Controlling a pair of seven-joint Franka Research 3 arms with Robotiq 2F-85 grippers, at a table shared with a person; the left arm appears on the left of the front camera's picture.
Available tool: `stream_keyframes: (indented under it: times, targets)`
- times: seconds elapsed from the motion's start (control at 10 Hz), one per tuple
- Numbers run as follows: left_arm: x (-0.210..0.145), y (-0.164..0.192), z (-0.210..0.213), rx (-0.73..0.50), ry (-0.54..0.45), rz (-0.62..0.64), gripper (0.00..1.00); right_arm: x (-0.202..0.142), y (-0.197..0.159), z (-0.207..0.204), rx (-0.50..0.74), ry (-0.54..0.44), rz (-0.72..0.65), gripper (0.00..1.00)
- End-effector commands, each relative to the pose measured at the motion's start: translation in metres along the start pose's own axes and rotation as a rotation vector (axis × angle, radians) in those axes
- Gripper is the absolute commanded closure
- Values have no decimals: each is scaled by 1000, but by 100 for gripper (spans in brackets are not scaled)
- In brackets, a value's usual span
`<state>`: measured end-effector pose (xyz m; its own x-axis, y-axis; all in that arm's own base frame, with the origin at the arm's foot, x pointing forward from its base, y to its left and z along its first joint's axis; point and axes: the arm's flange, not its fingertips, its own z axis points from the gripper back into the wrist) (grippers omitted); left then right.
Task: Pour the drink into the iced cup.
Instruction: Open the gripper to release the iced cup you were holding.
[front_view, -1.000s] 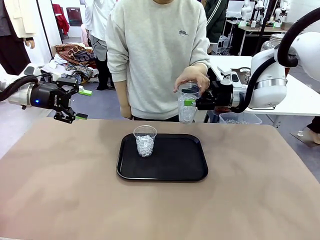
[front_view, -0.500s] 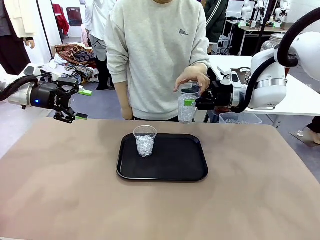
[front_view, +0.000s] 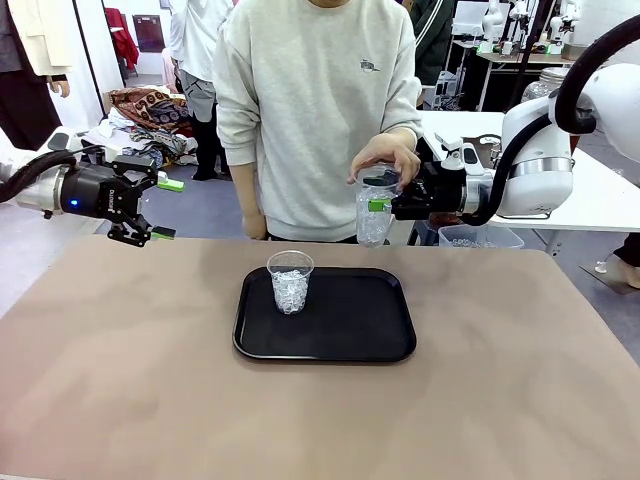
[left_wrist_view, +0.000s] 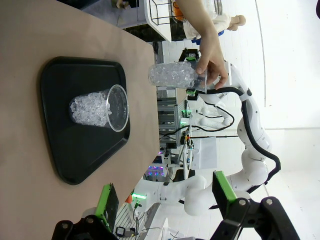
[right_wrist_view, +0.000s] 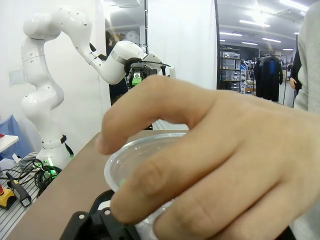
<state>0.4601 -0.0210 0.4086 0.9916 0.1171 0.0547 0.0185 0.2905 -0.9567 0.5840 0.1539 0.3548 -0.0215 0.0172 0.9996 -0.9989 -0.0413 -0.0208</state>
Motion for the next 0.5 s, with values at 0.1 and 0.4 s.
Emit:
stream_keyframes:
  times: [0.1,0.4]
  targets:
    - [0,-1,-1,-12,-10,4,0,4,0,-1,-1,-1,8,14]
    - [0,-1,-1,-12,-10,4,0,4,0,-1,-1,-1,8,14]
